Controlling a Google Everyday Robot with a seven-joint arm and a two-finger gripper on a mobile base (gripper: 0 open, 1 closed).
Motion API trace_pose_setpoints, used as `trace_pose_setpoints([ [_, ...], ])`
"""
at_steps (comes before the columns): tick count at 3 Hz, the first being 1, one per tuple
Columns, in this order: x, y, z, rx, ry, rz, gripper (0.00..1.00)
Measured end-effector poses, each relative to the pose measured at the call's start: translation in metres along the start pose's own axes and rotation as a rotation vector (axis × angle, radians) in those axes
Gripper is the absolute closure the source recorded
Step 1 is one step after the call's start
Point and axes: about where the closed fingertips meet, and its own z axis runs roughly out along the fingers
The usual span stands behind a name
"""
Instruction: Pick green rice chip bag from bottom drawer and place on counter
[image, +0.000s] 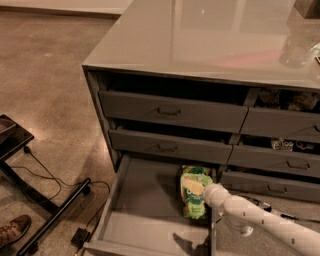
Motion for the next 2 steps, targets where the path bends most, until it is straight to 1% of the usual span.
trace_pose_setpoints([
  [1, -0.001, -0.006, -0.004, 0.01, -0.009, 0.012, 0.0],
  [2, 0.012, -0.007, 0.012, 0.004, 0.0, -0.01, 0.0],
])
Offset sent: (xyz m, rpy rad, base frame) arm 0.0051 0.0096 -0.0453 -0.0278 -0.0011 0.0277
